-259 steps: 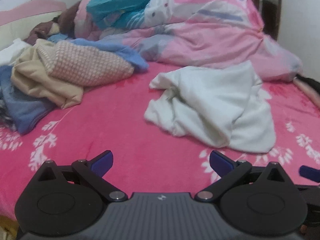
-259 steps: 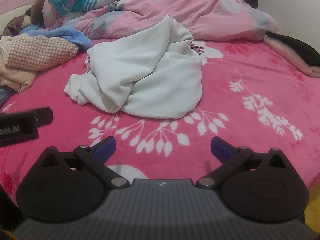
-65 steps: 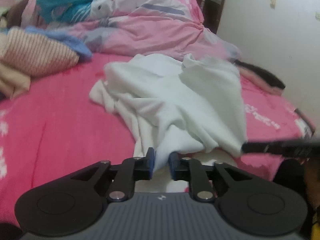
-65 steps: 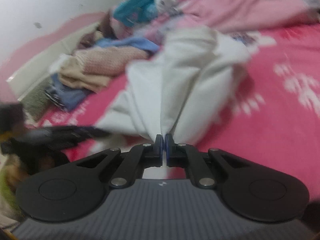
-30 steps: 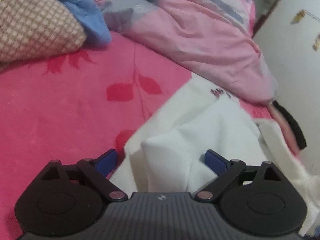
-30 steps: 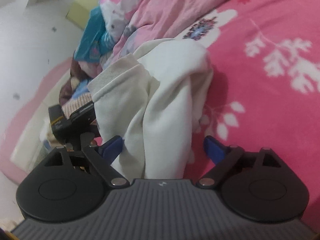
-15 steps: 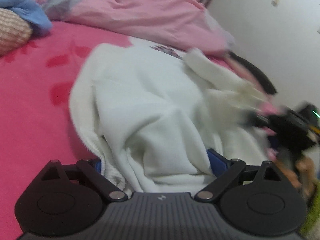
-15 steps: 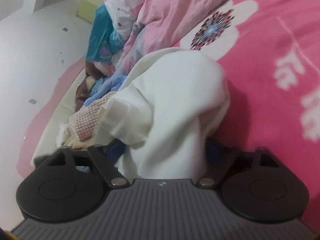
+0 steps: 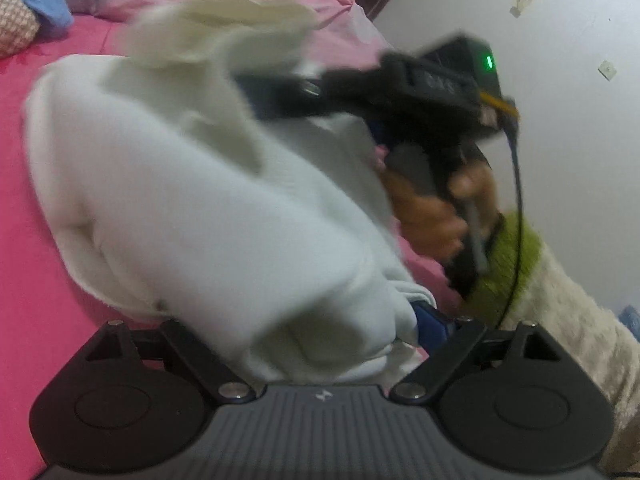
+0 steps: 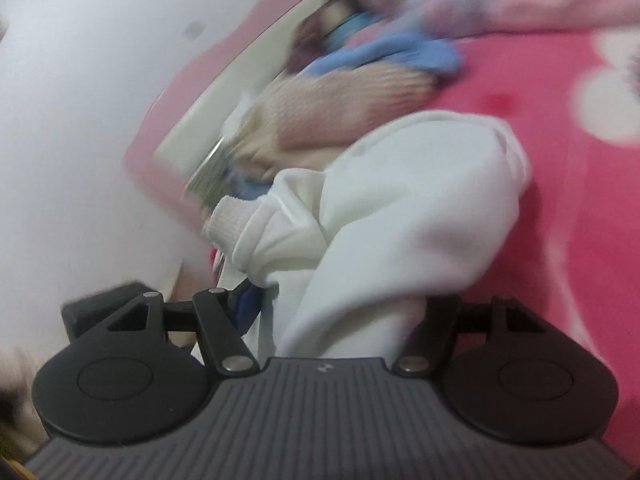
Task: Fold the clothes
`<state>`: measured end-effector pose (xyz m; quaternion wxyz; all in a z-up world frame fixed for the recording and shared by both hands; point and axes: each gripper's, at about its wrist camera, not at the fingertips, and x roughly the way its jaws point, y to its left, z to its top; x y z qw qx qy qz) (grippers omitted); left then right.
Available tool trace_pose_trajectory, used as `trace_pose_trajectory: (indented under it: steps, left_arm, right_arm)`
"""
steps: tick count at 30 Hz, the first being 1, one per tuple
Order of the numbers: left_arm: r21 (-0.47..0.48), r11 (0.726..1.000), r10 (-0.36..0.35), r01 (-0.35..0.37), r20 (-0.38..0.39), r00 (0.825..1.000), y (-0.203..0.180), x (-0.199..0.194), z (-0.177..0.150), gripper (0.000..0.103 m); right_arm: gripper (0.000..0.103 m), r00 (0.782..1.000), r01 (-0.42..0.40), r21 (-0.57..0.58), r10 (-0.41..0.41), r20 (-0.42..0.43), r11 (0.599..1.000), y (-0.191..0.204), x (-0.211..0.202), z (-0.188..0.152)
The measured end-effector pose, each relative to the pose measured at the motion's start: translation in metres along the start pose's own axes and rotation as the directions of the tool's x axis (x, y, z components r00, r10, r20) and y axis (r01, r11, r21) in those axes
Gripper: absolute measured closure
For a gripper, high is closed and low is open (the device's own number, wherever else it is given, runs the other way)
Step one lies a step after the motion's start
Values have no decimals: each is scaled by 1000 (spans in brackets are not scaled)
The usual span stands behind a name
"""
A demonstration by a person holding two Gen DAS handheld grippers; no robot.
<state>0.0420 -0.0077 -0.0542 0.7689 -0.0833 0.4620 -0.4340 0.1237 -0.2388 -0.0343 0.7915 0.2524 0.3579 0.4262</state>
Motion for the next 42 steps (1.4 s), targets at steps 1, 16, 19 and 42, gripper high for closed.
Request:
trace_pose_trajectory:
  steps: [1, 16, 19, 42]
  left_arm:
    - [-11, 1000, 2, -2, 1, 1000, 1, 0, -1, 12]
    - [-33, 998, 51, -49, 68, 996, 7, -29, -28, 12]
    - [-28, 999, 42, -39, 88, 995, 16, -47, -35, 11]
    - [-309, 800, 593, -513, 280, 755, 122, -54, 128, 14]
  right_arm:
    - [37, 1000, -3, -34, 2, -29, 999, 5, 8, 7]
    - [18, 896, 379, 162, -406, 182, 911, 3, -93, -13]
    - [18, 844, 379, 251, -444, 301, 891, 14, -132, -34]
    - [15, 617, 742, 122, -742, 261, 659, 145, 2, -181]
